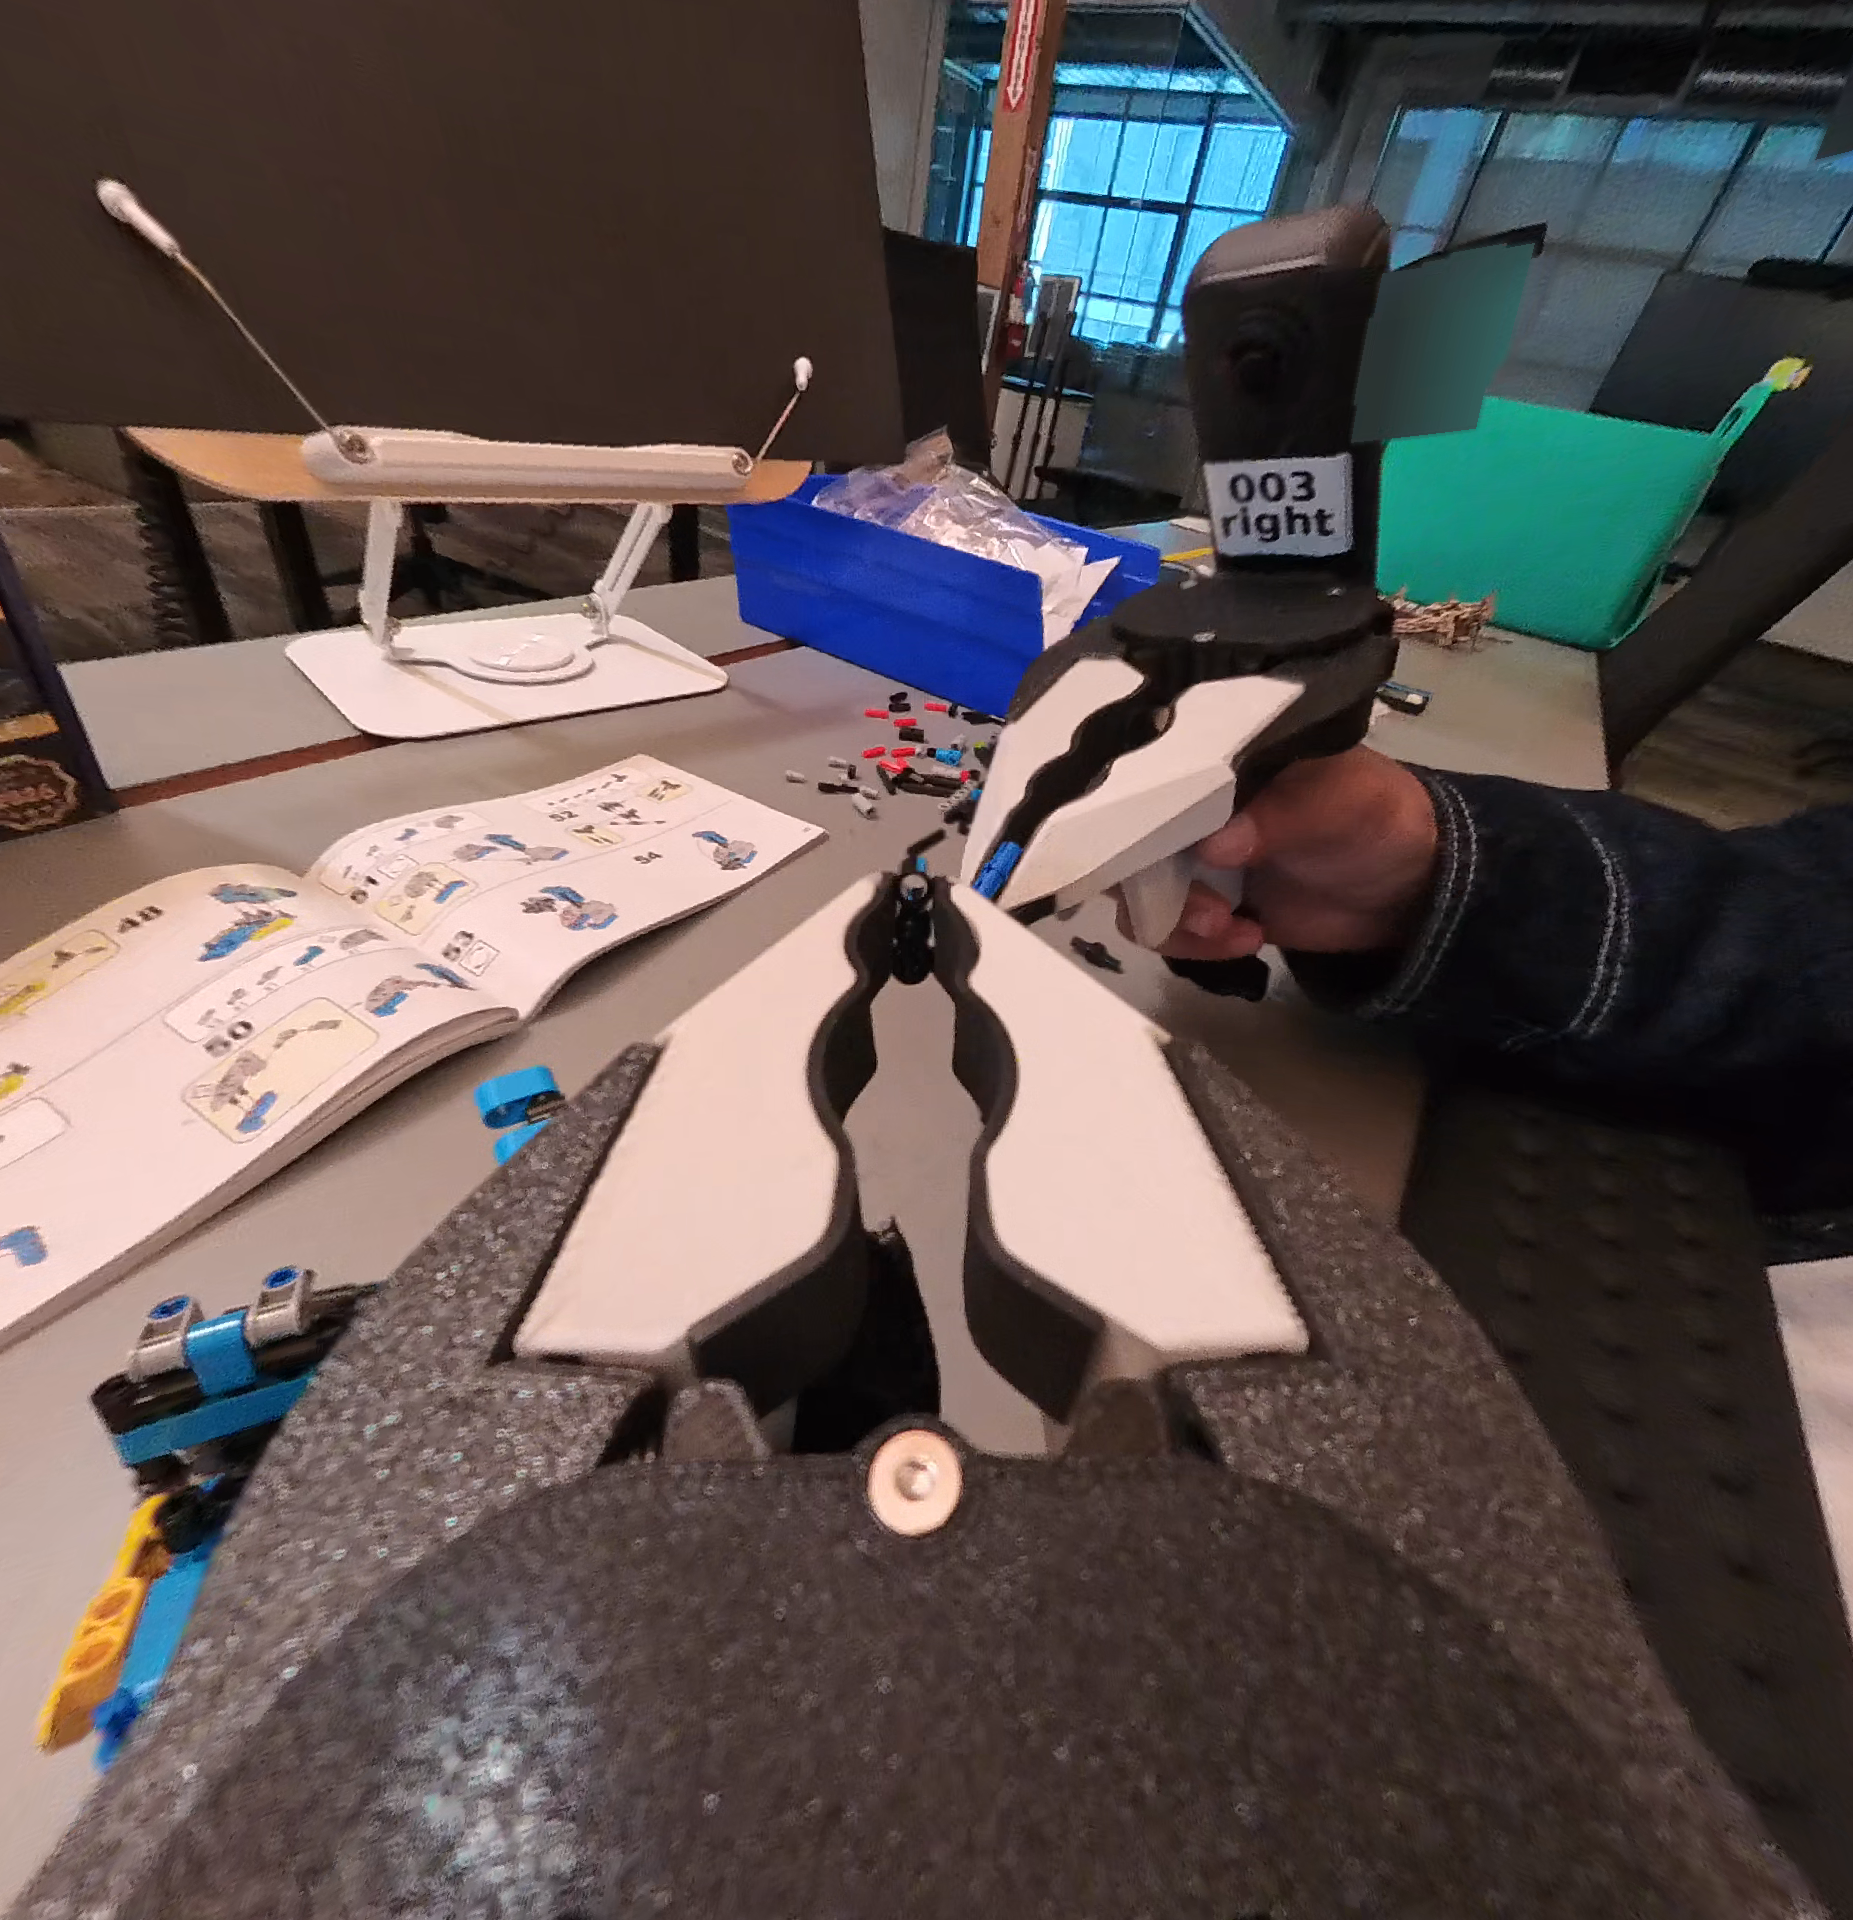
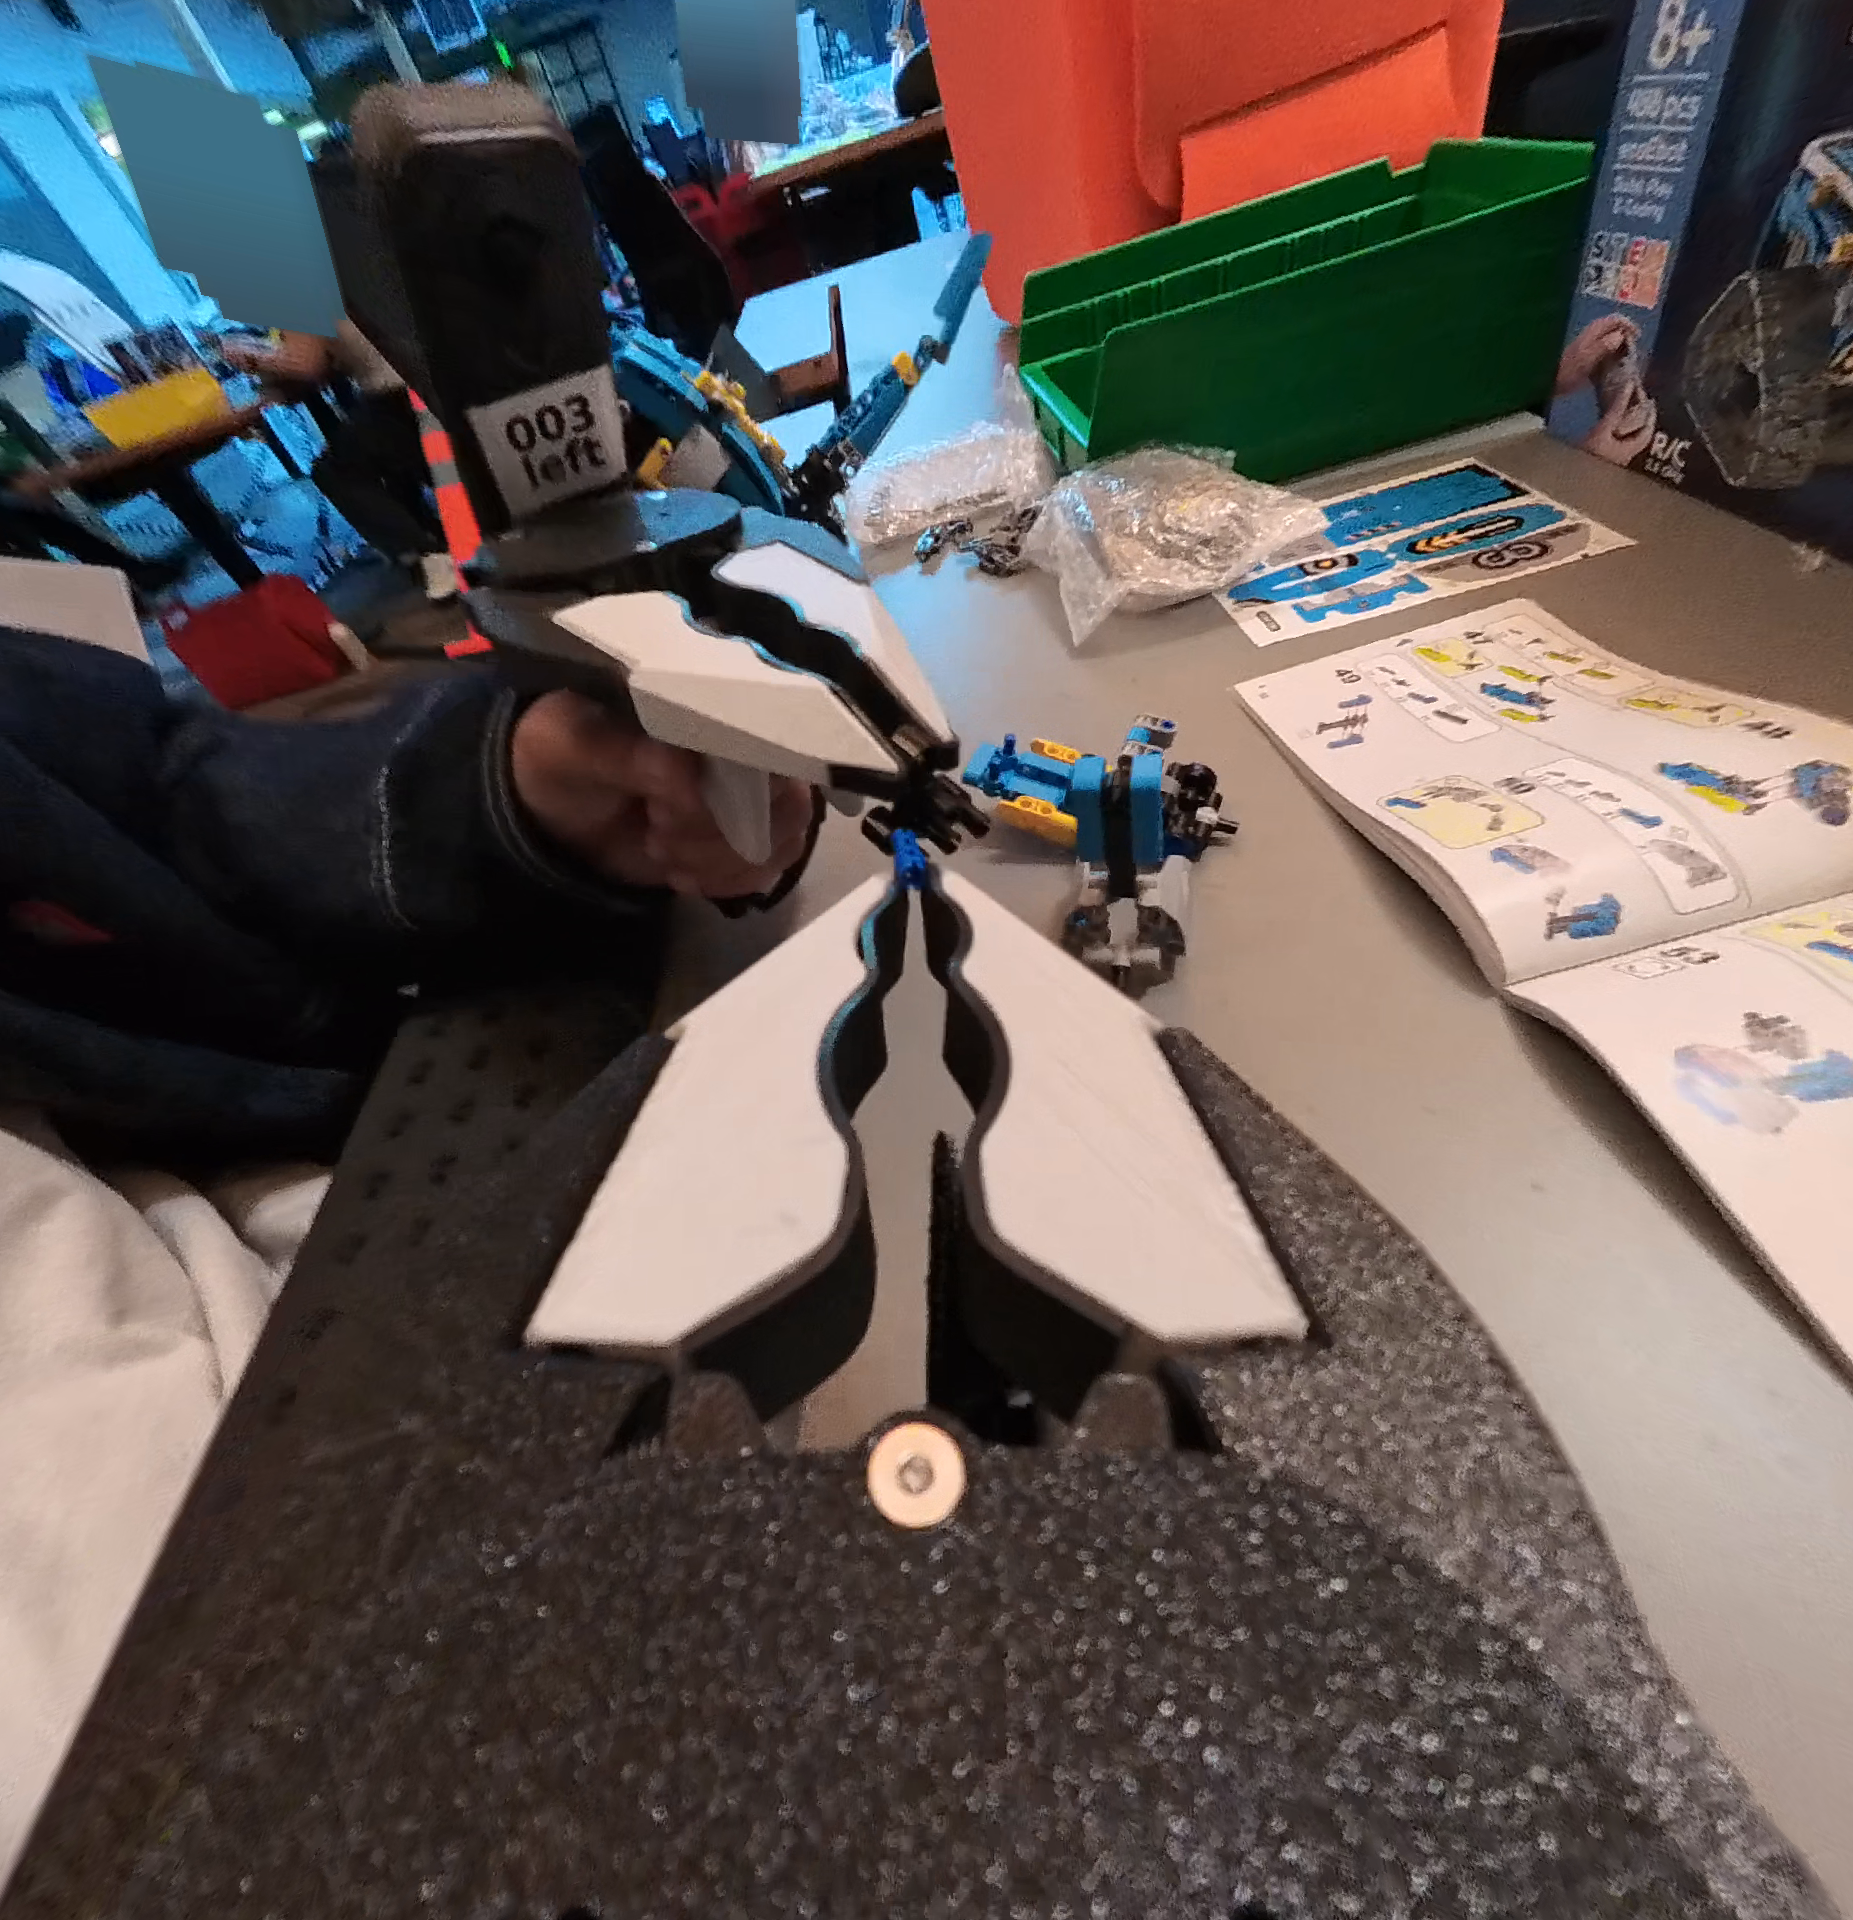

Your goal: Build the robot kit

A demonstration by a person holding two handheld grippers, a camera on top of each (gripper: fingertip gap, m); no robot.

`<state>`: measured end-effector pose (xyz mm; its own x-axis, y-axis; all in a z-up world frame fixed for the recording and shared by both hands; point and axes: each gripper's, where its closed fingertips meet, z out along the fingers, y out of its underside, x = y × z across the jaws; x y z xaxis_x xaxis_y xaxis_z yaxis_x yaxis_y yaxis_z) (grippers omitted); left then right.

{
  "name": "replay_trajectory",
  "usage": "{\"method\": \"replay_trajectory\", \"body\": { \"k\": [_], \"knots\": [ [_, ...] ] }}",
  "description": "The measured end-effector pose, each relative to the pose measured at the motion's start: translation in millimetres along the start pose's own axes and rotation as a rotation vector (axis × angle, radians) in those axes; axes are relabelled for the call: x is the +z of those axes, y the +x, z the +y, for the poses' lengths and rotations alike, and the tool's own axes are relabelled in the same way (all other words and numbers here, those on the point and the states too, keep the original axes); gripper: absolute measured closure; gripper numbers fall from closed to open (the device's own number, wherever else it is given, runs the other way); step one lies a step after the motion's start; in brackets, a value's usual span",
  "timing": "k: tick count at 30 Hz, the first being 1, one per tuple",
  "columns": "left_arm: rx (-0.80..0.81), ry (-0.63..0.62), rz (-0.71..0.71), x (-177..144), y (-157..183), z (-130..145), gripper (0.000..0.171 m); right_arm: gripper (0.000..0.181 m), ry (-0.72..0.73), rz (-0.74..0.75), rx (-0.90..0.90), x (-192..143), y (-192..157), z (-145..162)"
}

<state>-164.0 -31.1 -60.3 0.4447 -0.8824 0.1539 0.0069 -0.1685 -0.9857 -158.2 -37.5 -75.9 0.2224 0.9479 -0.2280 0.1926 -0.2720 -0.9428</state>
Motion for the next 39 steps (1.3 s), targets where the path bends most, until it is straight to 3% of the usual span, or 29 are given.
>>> {"method": "replay_trajectory", "body": {
  "k": [6, 11, 14, 20, 24, 27, 30, 35, 39],
  "knots": [
    [0.232, -0.065, -0.072, 5.1, 6.6, 8.8, 0.165, 0.179, -0.053, 0.044, -0.101, 1.2, -0.6, 5.1],
    [0.547, -0.154, -0.209, 9.2, 5.0, 19.3, 0.165, 0.181, -0.077, 0.067, -0.086, 2.2, 5.7, 11.7],
    [0.58, -0.194, -0.205, 12.5, 6.6, 27.1, 0.165, 0.181, -0.092, 0.065, -0.08, 1.1, 7.8, 14.7],
    [0.586, -0.271, -0.196, 16.3, 3.3, 42.3, 0.165, 0.181, -0.196, 0.153, -0.236, 3.5, 13.6, 28.4],
    [0.569, -0.304, -0.119, 17.9, 11.5, 52.9, 0.165, 0.181, -0.225, 0.069, -0.187, 0.9, 9.6, 40.6],
    [0.521, -0.369, 0.107, 18.5, 39.7, 76.2, 0.165, 0.181, -0.305, -0.115, -0.173, -12.0, -10.9, 67.5],
    [0.584, -0.443, 0.282, 21.6, 65.5, 92.6, 0.165, 0.181, -0.348, -0.247, -0.128, -28.0, -29.3, 88.8],
    [0.566, -0.617, 0.426, 26.7, 77.0, 121.9, 0.165, 0.181, -0.493, -0.242, -0.171, -36.5, -33.7, 119.8],
    [0.548, -0.679, 0.474, 30.5, 85.8, 127.3, 0.165, 0.181, -0.567, -0.231, -0.185, -39.8, -34.5, 135.8]
  ]
}}
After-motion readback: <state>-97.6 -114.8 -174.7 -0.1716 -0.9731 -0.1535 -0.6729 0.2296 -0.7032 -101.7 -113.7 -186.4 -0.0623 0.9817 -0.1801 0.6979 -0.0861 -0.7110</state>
